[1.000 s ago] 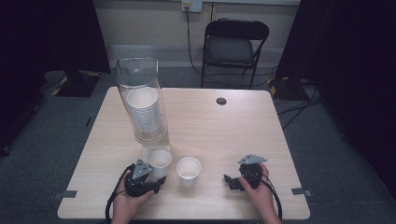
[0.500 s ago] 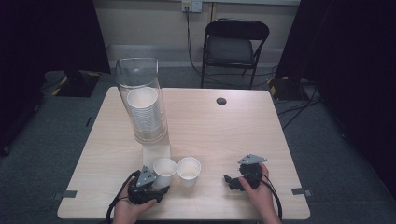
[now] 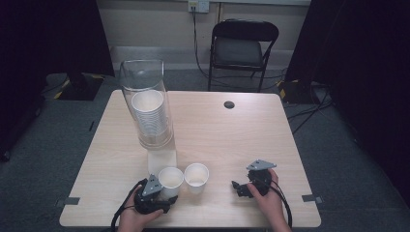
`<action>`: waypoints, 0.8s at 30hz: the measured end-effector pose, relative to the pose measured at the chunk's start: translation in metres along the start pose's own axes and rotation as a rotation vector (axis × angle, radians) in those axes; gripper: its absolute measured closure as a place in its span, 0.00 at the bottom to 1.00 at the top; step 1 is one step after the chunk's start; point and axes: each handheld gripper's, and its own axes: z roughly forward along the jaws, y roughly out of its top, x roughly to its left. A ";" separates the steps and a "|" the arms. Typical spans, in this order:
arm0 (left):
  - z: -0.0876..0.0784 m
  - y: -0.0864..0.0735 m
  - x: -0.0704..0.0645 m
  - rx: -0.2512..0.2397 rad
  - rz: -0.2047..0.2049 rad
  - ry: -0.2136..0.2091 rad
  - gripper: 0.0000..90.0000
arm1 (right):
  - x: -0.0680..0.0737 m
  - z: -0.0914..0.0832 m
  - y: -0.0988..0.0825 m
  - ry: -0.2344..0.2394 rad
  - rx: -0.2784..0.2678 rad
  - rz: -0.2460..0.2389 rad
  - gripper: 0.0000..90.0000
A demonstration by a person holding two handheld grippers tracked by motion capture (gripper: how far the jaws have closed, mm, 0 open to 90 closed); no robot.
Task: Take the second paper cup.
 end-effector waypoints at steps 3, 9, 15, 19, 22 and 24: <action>0.002 0.001 0.000 -0.006 0.018 -0.012 0.38 | 0.000 0.000 0.000 0.000 0.000 0.000 0.00; 0.002 0.002 0.001 0.009 0.049 -0.025 0.38 | 0.000 0.000 0.000 0.001 0.000 0.000 0.00; 0.001 0.000 0.001 0.011 0.059 -0.033 0.32 | 0.000 0.000 0.000 0.001 0.000 0.000 0.00; 0.000 -0.001 0.001 0.015 0.051 -0.035 0.26 | 0.000 0.000 0.000 0.001 0.000 0.000 0.00; -0.003 -0.003 0.003 0.015 0.056 -0.043 0.23 | 0.000 0.000 0.000 0.000 0.000 0.000 0.00; -0.004 -0.005 0.004 0.012 0.048 -0.044 0.22 | 0.000 0.000 0.000 0.000 0.000 0.000 0.00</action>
